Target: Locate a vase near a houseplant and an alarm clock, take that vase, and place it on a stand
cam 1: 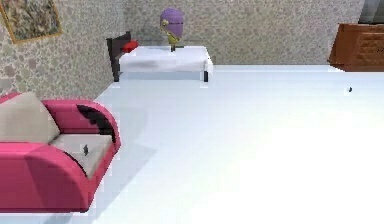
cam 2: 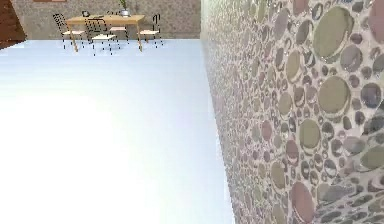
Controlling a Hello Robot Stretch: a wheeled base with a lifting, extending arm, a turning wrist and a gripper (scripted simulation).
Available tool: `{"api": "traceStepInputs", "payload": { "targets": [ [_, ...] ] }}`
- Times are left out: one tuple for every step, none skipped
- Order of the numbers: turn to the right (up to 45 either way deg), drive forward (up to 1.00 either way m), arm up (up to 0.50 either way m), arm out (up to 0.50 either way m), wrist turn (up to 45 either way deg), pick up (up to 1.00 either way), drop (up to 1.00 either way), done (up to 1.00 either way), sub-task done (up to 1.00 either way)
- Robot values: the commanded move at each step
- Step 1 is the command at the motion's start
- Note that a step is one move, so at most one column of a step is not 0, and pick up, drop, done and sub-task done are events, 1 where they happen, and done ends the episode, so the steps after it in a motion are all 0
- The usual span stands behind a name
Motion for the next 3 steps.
{"api": "traceStepInputs", "payload": {
  "targets": [
    [45.0,0.0,0.0,0.0,0.0,0.0,0.0,0.0,0.0],
    [27.0,0.0,0.0,0.0,0.0,0.0,0.0,0.0,0.0],
    [0.0,1.0,0.0,0.0,0.0,0.0,0.0,0.0,0.0]
  ]
}}
